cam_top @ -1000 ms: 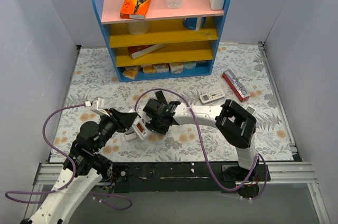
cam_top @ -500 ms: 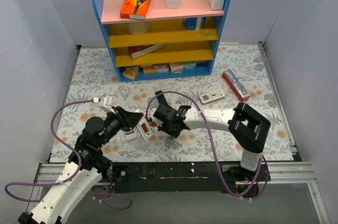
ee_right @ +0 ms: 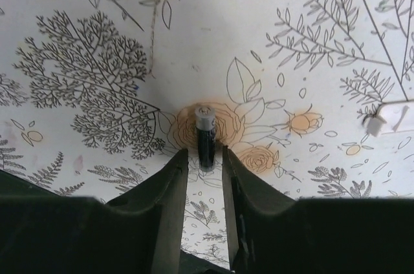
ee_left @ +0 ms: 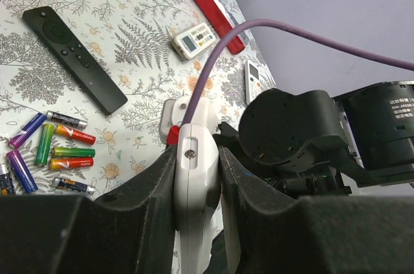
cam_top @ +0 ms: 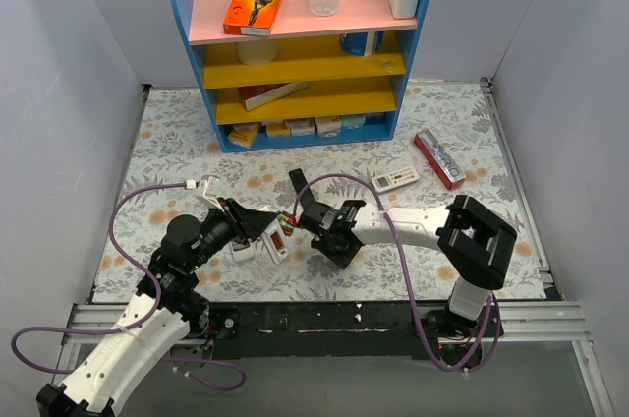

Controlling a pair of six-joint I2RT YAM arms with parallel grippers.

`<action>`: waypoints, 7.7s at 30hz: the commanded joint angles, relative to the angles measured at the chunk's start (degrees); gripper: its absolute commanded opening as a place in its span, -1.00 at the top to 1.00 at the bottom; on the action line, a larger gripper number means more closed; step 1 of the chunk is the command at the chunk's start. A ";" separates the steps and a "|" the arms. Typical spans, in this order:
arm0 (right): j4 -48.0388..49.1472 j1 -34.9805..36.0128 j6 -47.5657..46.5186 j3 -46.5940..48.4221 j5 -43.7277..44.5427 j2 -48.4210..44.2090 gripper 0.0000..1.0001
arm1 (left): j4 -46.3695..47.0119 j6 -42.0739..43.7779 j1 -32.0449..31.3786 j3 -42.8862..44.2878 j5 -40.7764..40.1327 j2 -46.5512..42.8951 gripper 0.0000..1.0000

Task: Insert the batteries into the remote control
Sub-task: Pick up the battery from the center of the board, then load the battery into the remote control.

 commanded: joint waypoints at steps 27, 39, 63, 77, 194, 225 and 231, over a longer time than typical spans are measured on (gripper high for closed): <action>-2.34 -1.34 -2.80 6.00 -1.14 5.72 0.37 | 5.34 -1.42 0.23 -0.15 3.86 2.98 1.00; -2.87 -1.34 -0.08 8.19 2.53 -2.53 0.97 | 15.36 -4.50 0.23 -1.21 3.87 7.99 1.00; 37.81 2.44 3.44 -4.97 4.83 -34.80 0.97 | 28.37 -11.27 0.23 6.08 4.65 26.89 1.00; 47.67 3.23 0.89 -7.80 5.62 -30.85 0.97 | 27.14 -11.71 0.23 7.49 5.35 27.33 1.00; 25.78 -2.39 -34.88 -1.04 -21.09 -32.96 0.32 | 11.50 -1.60 0.23 18.83 18.54 37.09 1.00; 24.82 -4.85 -36.02 1.69 -24.70 -26.63 0.46 | 11.67 1.21 0.14 20.33 21.79 37.97 1.00; 24.29 -5.03 -35.76 1.25 -25.22 -26.10 0.55 | 11.76 1.21 0.14 20.41 21.79 37.97 1.00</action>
